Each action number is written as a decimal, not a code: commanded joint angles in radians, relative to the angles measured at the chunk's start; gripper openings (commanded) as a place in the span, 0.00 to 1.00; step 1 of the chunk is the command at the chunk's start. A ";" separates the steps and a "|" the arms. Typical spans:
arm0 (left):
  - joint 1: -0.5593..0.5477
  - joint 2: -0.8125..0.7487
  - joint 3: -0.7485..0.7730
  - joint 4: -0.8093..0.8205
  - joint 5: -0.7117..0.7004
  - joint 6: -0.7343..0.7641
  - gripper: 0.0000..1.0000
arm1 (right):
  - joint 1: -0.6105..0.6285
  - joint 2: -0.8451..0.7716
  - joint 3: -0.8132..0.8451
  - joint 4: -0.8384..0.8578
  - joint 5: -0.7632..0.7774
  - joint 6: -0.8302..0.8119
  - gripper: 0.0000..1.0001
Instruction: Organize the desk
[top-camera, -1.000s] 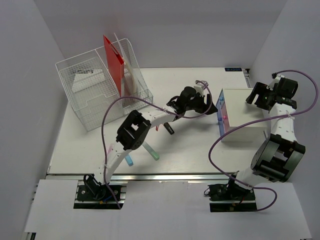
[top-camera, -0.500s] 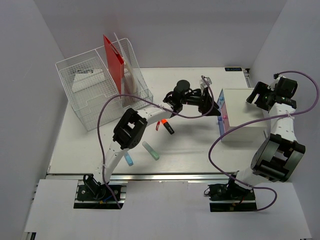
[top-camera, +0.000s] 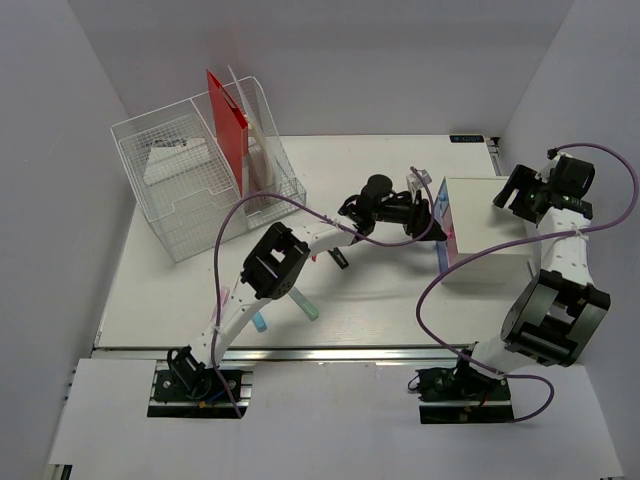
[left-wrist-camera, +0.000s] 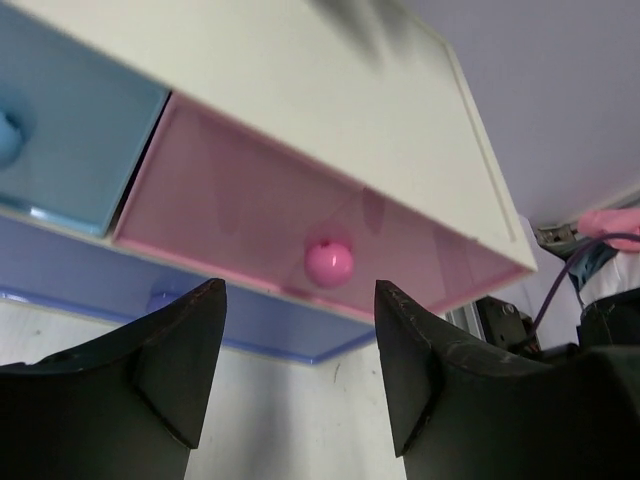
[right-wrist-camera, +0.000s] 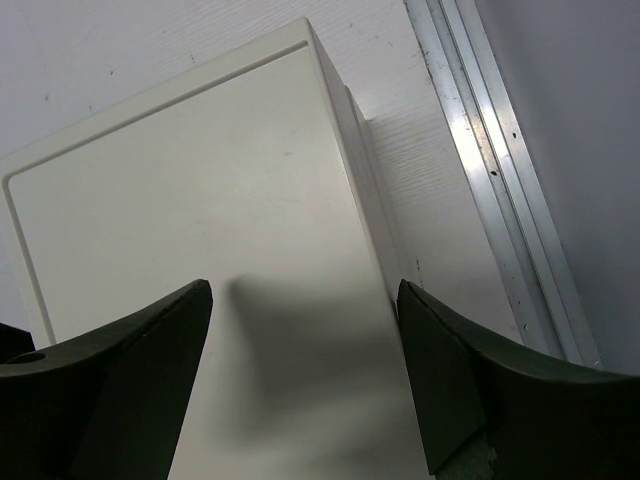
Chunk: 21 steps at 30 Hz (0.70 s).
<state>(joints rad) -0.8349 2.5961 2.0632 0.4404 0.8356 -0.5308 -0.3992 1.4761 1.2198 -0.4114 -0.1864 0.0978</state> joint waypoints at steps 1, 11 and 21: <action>-0.020 -0.018 0.067 0.001 -0.067 0.018 0.70 | 0.005 -0.030 -0.009 -0.001 -0.018 0.014 0.80; -0.041 0.044 0.166 -0.040 -0.105 0.028 0.62 | 0.005 -0.030 -0.002 -0.006 -0.005 0.010 0.80; -0.044 0.025 0.124 -0.022 -0.058 0.018 0.60 | 0.005 -0.036 -0.006 -0.009 -0.015 0.013 0.80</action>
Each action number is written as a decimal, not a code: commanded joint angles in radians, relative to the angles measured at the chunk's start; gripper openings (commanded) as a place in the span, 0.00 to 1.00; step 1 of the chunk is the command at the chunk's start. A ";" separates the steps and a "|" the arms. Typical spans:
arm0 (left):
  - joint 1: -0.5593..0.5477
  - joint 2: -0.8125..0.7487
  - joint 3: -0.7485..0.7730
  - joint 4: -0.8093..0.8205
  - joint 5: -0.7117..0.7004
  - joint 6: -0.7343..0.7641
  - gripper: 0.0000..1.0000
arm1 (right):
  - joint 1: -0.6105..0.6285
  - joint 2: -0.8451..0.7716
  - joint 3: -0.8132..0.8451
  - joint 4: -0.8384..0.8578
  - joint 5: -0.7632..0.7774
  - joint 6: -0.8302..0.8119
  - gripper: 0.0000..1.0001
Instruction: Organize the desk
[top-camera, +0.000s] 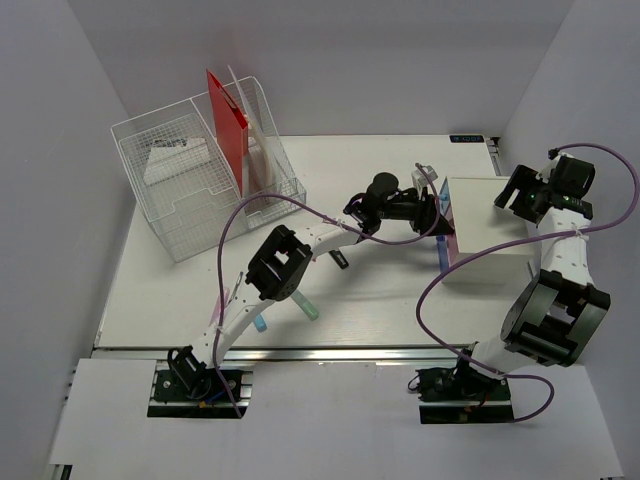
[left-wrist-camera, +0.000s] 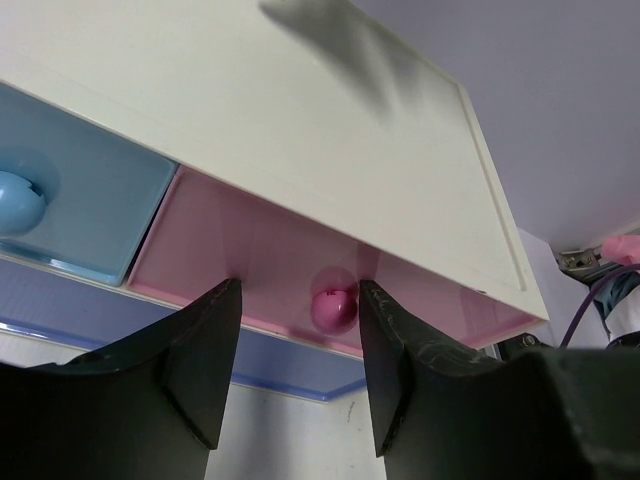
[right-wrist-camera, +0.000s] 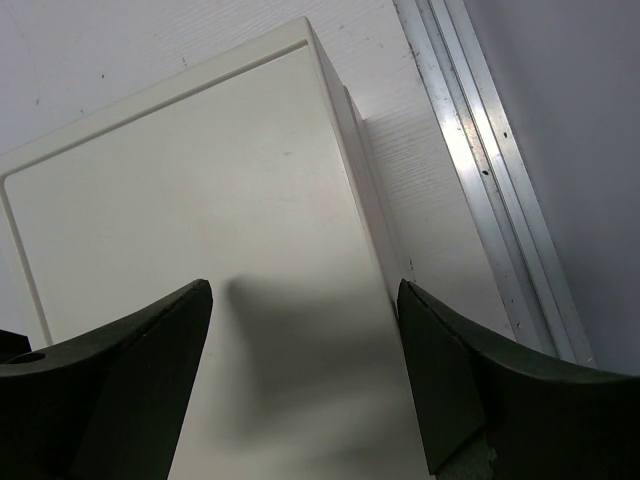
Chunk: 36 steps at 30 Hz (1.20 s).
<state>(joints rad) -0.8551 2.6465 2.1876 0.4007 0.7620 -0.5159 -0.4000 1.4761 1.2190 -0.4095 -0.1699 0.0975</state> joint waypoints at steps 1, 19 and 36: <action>-0.025 -0.028 0.000 0.015 0.020 0.001 0.60 | 0.006 -0.036 -0.004 -0.011 -0.029 0.013 0.80; -0.032 -0.076 -0.045 0.027 0.010 0.004 0.59 | 0.006 -0.051 -0.010 -0.008 -0.045 0.016 0.80; -0.029 -0.140 -0.068 -0.002 -0.020 0.074 0.49 | 0.006 -0.050 -0.010 -0.012 -0.052 0.011 0.79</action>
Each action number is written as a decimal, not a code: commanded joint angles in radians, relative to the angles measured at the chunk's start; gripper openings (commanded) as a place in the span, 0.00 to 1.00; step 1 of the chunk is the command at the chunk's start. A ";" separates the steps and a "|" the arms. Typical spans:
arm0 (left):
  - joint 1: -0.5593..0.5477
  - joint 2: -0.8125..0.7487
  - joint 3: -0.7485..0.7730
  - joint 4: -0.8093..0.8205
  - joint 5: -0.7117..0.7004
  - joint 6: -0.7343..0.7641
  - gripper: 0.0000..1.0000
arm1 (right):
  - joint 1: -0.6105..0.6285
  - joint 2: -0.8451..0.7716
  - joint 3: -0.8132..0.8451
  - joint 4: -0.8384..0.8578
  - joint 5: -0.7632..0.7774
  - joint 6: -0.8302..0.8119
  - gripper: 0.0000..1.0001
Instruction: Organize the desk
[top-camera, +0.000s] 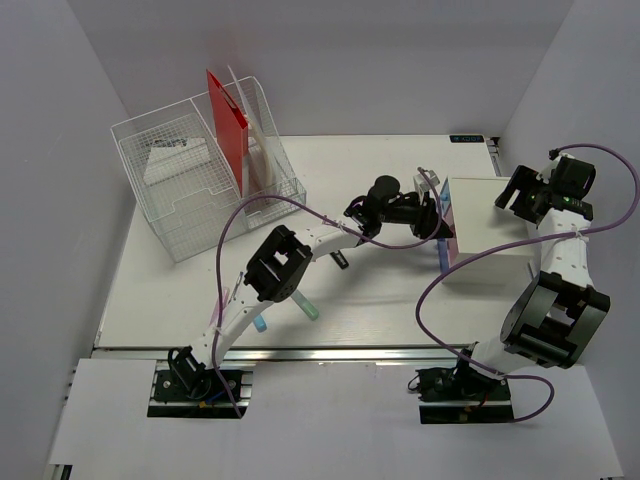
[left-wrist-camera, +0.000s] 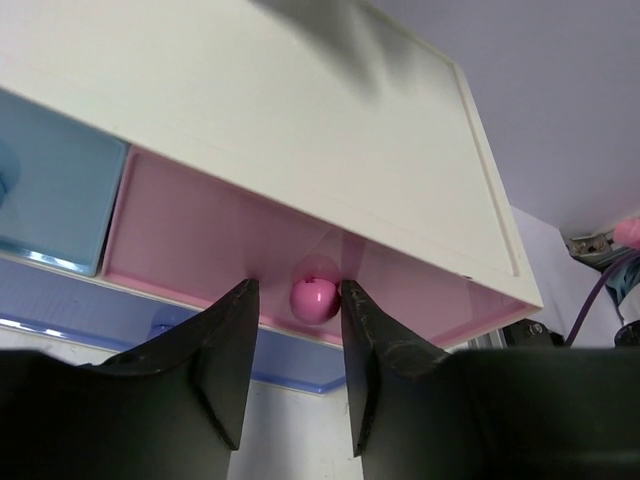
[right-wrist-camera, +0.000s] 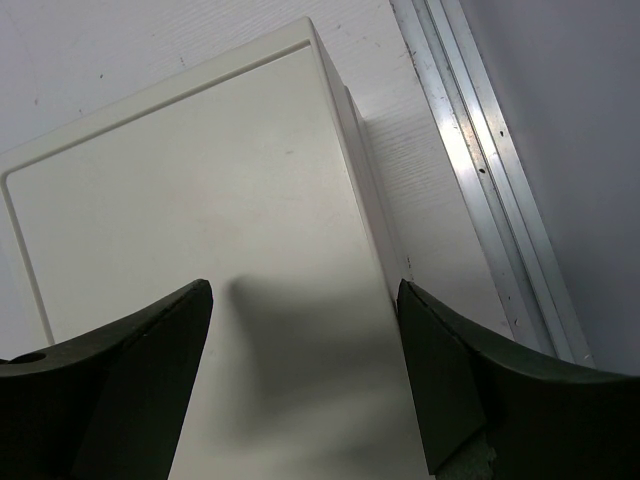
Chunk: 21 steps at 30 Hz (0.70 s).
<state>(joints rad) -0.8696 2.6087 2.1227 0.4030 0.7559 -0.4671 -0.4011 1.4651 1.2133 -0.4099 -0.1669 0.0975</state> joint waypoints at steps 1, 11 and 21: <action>-0.014 -0.102 -0.003 0.003 -0.006 0.025 0.48 | 0.007 -0.037 -0.005 -0.010 -0.054 0.013 0.79; -0.014 -0.111 -0.035 0.014 0.046 0.031 0.14 | 0.007 -0.031 -0.001 -0.018 -0.034 0.010 0.78; 0.050 -0.283 -0.279 0.042 0.068 0.068 0.06 | 0.007 0.000 0.015 -0.053 0.078 0.001 0.74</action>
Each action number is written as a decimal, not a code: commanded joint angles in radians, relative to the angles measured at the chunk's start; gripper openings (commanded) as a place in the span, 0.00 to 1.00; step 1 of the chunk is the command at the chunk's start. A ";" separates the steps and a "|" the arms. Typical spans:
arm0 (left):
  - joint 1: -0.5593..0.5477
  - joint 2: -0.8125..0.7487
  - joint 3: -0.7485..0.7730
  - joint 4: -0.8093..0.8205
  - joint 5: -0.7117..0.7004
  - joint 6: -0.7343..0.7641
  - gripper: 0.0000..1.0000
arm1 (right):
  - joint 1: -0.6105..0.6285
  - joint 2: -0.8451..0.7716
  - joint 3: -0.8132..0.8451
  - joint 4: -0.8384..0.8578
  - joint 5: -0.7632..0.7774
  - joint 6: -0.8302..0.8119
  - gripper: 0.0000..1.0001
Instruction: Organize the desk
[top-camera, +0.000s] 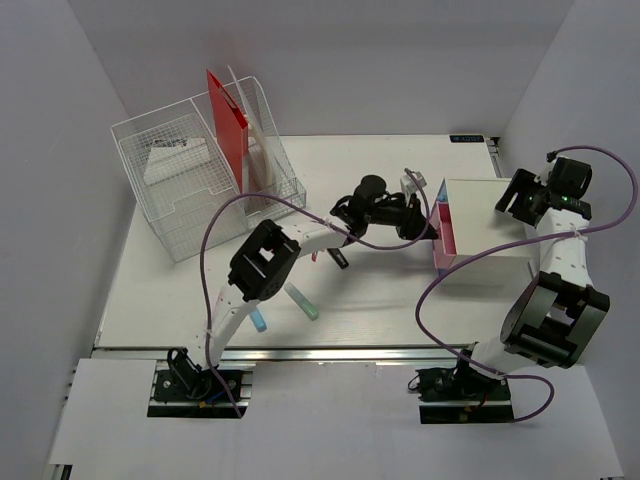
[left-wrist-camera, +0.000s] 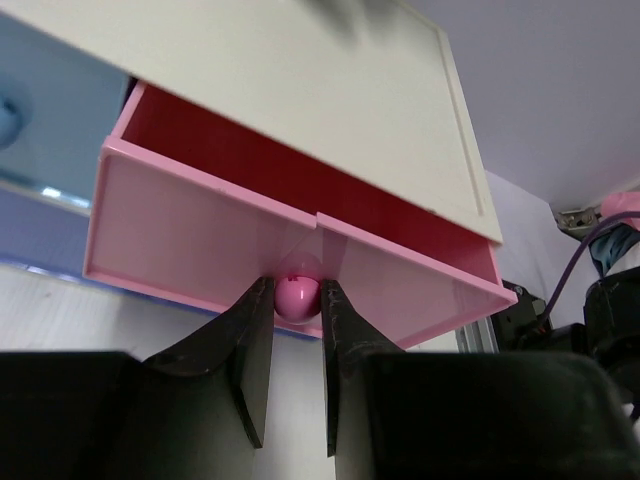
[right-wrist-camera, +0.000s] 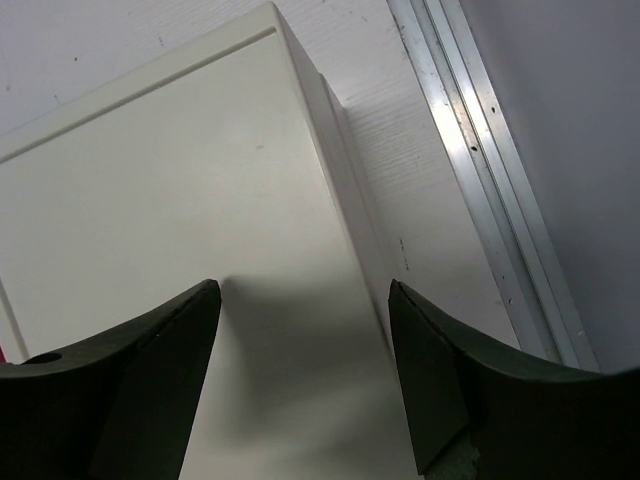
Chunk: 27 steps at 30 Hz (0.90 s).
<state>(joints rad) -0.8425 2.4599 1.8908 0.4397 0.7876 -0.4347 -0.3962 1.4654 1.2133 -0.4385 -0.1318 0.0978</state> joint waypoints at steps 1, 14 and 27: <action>0.025 -0.145 -0.070 -0.005 0.039 0.057 0.05 | 0.002 0.006 0.015 -0.025 0.046 0.000 0.73; 0.063 -0.322 -0.282 -0.124 0.044 0.172 0.14 | 0.002 0.018 0.040 -0.046 0.104 -0.001 0.73; 0.082 -0.467 -0.383 -0.232 -0.138 0.192 0.98 | 0.002 -0.002 0.196 -0.106 0.078 -0.049 0.89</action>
<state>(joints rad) -0.7776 2.1429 1.5219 0.2504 0.7403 -0.2600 -0.3943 1.4738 1.3022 -0.5232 -0.0483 0.0769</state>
